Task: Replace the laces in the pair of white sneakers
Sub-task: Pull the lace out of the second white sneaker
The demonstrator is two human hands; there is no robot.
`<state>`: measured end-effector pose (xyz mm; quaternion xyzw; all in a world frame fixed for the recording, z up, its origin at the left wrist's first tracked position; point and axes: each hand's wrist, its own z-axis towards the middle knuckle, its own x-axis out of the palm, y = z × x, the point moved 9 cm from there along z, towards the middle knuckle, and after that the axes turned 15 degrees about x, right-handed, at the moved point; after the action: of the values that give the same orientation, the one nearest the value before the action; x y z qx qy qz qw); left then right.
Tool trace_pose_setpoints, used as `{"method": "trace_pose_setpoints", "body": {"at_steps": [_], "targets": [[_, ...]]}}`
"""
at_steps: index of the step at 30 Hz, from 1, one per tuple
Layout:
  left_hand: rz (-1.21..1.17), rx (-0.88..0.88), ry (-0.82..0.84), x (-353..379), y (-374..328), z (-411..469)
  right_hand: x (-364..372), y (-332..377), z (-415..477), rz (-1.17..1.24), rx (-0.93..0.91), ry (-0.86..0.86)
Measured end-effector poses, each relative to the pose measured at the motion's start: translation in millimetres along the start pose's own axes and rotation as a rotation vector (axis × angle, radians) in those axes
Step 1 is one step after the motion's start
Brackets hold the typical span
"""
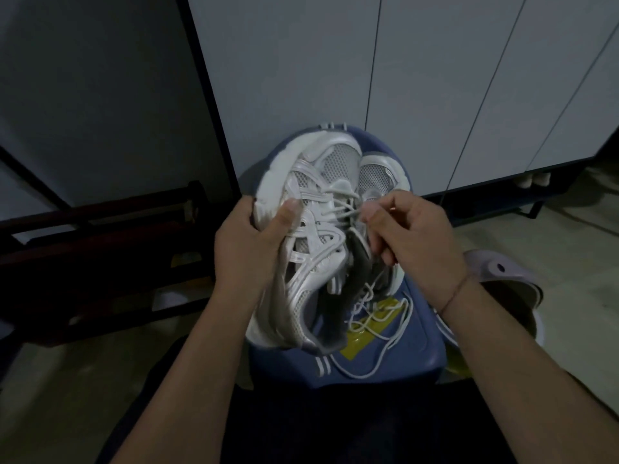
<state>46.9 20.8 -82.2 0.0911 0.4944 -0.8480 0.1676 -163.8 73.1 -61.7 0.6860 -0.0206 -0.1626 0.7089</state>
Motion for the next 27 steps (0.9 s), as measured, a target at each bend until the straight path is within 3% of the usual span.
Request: {"method": "trace_pose_setpoints", "body": {"at_steps": [5,12,14,16,18,20,21,23,25,27], "targets": [[0.072,0.051,0.044,5,-4,0,13,-3,-1,-0.306,-0.077,-0.027],[0.103,0.062,0.054,11,1,-2,21,-8,0,-0.469,-0.092,0.006],[0.07,0.058,0.048,13,0,-2,22,-8,1,-0.277,-0.045,0.085],[0.01,0.04,0.026,14,1,-2,21,-11,3,0.25,0.102,0.194],[-0.042,0.028,0.0,13,1,-1,27,-27,4,0.824,0.365,0.3],[-0.048,0.028,-0.013,12,1,-1,32,-38,7,0.974,0.476,0.356],[-0.034,0.03,-0.012,12,2,-1,32,-44,10,0.919,0.481,0.339],[0.014,0.036,0.003,11,3,-2,18,-48,14,0.564,0.399,0.16],[0.067,0.05,0.019,11,2,-2,7,-29,11,0.039,0.136,-0.008],[0.121,0.082,0.035,11,-3,-2,12,-7,1,-0.311,-0.129,-0.088]]}}
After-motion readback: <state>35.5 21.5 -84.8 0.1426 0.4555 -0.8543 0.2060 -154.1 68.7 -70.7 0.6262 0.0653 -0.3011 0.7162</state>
